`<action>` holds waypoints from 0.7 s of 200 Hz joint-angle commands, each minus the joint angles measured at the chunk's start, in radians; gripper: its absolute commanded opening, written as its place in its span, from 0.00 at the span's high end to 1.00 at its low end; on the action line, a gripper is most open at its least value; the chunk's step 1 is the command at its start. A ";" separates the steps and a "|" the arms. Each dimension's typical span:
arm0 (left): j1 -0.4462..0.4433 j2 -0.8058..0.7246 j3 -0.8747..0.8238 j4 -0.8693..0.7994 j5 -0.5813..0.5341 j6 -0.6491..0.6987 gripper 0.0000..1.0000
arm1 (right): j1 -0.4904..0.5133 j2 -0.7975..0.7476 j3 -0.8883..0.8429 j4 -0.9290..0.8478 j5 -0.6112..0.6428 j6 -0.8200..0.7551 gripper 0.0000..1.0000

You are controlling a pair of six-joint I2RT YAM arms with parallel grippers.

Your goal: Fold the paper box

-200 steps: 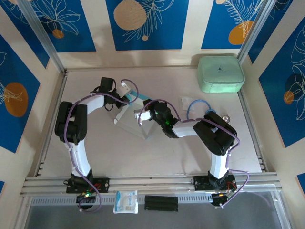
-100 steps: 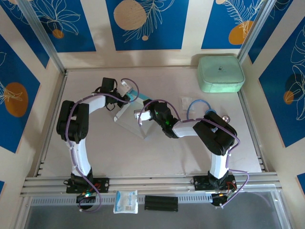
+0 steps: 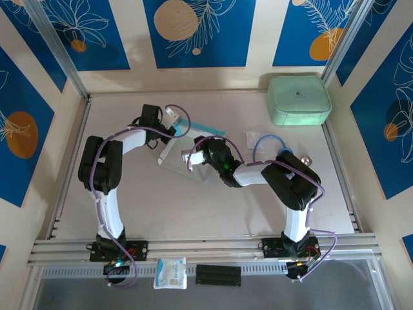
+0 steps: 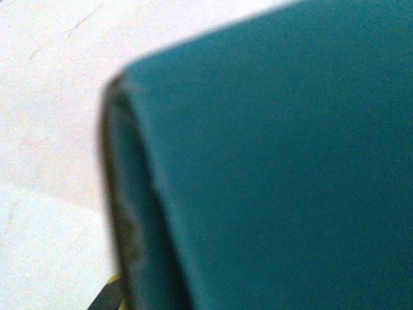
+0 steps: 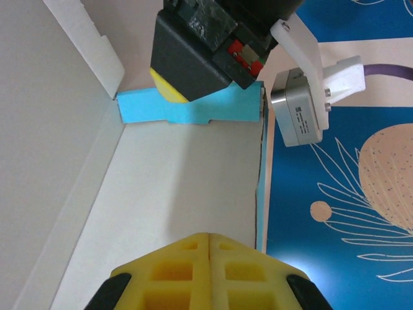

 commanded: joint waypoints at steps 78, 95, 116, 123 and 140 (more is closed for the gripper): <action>-0.032 -0.049 0.046 -0.183 -0.054 -0.058 1.00 | 0.033 -0.302 0.049 -0.489 -0.116 0.610 0.37; -0.034 -0.087 0.044 -0.258 -0.005 -0.120 1.00 | -0.011 -0.452 0.074 -0.719 -0.308 0.967 0.31; -0.047 -0.135 0.027 -0.335 0.000 -0.230 1.00 | -0.119 -0.561 0.122 -0.898 -0.452 1.544 0.28; -0.055 -0.153 0.005 -0.334 -0.007 -0.265 1.00 | -0.165 -0.577 0.149 -0.974 -0.504 1.737 0.29; -0.083 -0.185 -0.038 -0.331 -0.058 -0.364 1.00 | -0.257 -0.600 0.187 -1.131 -0.597 2.135 0.34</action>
